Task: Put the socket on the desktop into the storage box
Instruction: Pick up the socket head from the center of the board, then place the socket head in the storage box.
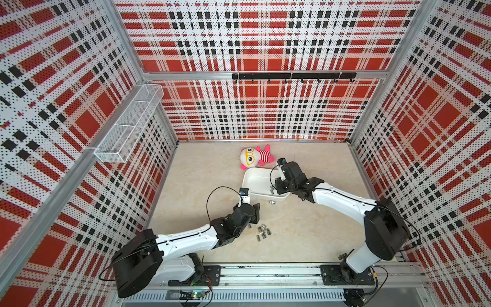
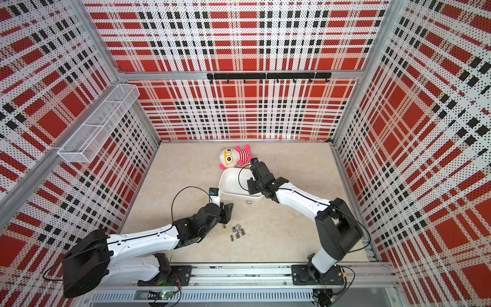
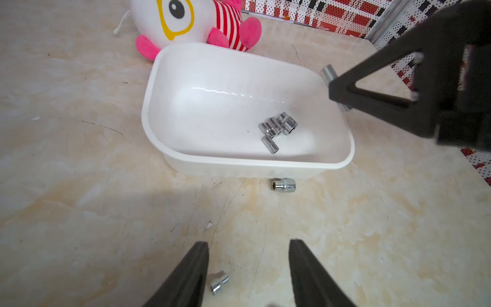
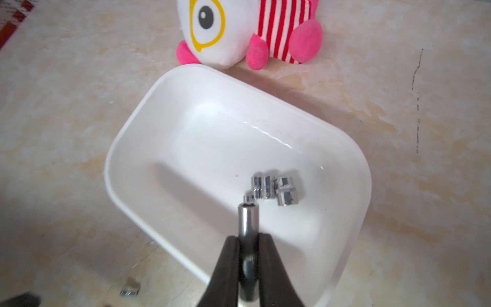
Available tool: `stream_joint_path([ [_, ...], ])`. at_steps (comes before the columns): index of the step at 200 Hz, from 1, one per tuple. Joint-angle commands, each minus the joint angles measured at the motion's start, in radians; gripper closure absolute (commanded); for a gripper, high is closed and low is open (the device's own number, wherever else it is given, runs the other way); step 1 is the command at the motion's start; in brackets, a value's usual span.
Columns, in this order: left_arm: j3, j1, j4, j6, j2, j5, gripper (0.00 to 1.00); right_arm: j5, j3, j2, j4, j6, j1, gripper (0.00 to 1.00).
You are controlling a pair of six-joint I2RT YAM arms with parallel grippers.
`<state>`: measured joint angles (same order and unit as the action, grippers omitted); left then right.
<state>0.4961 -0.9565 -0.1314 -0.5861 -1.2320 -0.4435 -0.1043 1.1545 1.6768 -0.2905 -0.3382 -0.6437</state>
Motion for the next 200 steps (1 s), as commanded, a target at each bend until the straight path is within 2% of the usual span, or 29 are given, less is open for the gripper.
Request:
stream_joint_path([
  [1, 0.010, -0.007, 0.020, 0.028, -0.040, -0.002, 0.45, 0.015, 0.078, 0.106, -0.059, 0.019, 0.019, 0.91],
  [30, 0.050, -0.007, 0.065, 0.052, -0.101, -0.001, 0.45, 0.031, 0.156, 0.211, -0.071, 0.016, 0.034, 0.88],
  [46, 0.057, -0.007, 0.070, 0.054, -0.123, -0.009, 0.45, 0.019, 0.186, 0.243, -0.093, 0.022, 0.042, 0.83],
  [88, 0.081, -0.007, 0.091, 0.055, -0.171, -0.021, 0.45, 0.023, 0.160, 0.215, -0.087, 0.034, 0.059, 0.68],
  [108, 0.089, -0.006, 0.096, 0.058, -0.182, -0.030, 0.45, 0.036, 0.138, 0.170, -0.087, 0.031, 0.061, 0.67],
  [152, 0.097, -0.010, 0.130, 0.070, -0.182, -0.080, 0.46, 0.082, 0.014, -0.074, -0.088, 0.028, 0.061, 0.67],
  [200, 0.102, -0.013, 0.142, 0.069, -0.182, -0.050, 0.46, 0.077, -0.341, -0.499, -0.036, -0.009, 0.059, 0.64],
])
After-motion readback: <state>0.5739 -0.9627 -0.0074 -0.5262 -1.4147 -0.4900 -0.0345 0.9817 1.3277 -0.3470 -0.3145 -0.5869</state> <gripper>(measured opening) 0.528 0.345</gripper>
